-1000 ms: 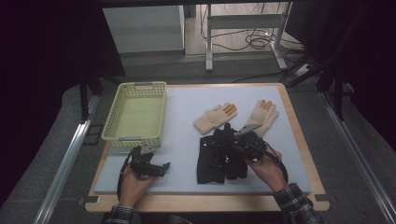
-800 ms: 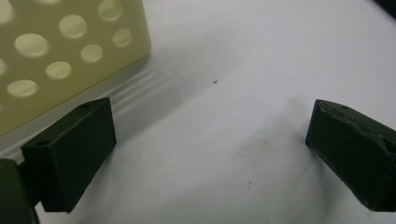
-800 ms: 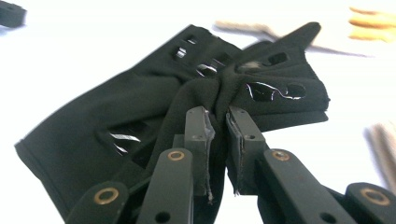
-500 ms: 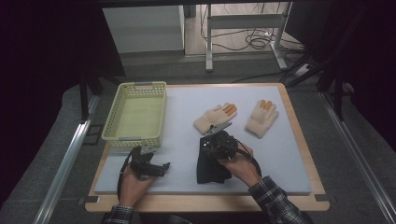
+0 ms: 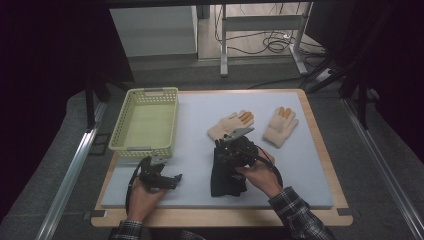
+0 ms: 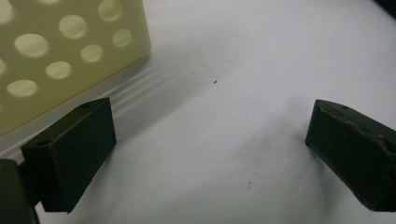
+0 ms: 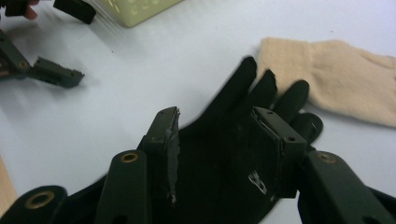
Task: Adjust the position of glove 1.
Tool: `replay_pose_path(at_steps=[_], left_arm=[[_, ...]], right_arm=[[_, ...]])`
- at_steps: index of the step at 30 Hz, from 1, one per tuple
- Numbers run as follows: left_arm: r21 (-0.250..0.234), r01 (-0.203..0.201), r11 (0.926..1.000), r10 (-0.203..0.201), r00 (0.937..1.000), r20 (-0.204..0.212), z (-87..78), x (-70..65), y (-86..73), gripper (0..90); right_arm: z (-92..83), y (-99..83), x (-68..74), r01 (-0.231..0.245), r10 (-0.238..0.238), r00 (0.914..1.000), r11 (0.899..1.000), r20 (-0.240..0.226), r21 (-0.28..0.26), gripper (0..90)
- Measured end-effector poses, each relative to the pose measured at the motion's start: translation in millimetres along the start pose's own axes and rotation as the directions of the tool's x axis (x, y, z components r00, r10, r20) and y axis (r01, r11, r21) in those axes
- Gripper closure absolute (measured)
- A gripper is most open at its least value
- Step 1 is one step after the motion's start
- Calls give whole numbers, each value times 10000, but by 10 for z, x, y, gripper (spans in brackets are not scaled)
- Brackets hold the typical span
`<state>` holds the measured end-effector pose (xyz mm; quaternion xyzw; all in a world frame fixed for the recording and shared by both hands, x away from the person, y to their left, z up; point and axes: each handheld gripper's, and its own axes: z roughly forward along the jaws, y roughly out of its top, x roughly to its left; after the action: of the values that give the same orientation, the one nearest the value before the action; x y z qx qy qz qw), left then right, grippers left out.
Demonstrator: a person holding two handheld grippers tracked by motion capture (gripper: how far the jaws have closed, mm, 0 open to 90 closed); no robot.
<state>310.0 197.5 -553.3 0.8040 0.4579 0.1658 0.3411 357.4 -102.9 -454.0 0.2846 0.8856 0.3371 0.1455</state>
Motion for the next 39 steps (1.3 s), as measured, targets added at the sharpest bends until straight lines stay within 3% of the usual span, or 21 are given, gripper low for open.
replay_pose_path(at_steps=[6,10,13,16,20,22,26,30,34,39], left_arm=[[19,0,10000,0,10000,-4,-1,0,1,20],[20,25,10000,-25,10000,1,-1,-2,1,20],[58,-26,10000,26,10000,3,-3,1,1,20],[43,-30,10000,30,10000,-6,-2,0,0,20],[44,-29,10000,29,10000,2,-3,1,0,20],[37,-23,10000,23,10000,2,-3,1,-1,20],[11,18,10000,-18,10000,1,-1,-2,0,20],[53,-27,10000,27,10000,0,-3,0,0,20],[45,-19,10000,19,10000,-9,-2,-1,0,20],[43,-28,10000,28,10000,-18,-3,0,0,20]], right_arm=[[-148,-196,-2,-15,15,10000,10000,26,-37,515],[-196,-383,52,-84,91,9993,9998,-367,166,552],[-125,-468,158,-1,27,9971,9995,-766,329,573],[53,-458,297,235,-182,9942,9986,-1064,484,572],[214,-372,421,617,-562,9922,9970,-1109,472,551],[183,-329,408,595,-557,9919,9978,-1143,294,533],[-33,-340,283,502,-502,9967,9987,-631,-17,542],[-239,-562,84,205,-204,9998,9997,-44,156,669],[-275,-829,18,3,14,9997,9974,-241,714,776],[-233,-1047,39,-103,135,9994,9952,-320,978,785]])
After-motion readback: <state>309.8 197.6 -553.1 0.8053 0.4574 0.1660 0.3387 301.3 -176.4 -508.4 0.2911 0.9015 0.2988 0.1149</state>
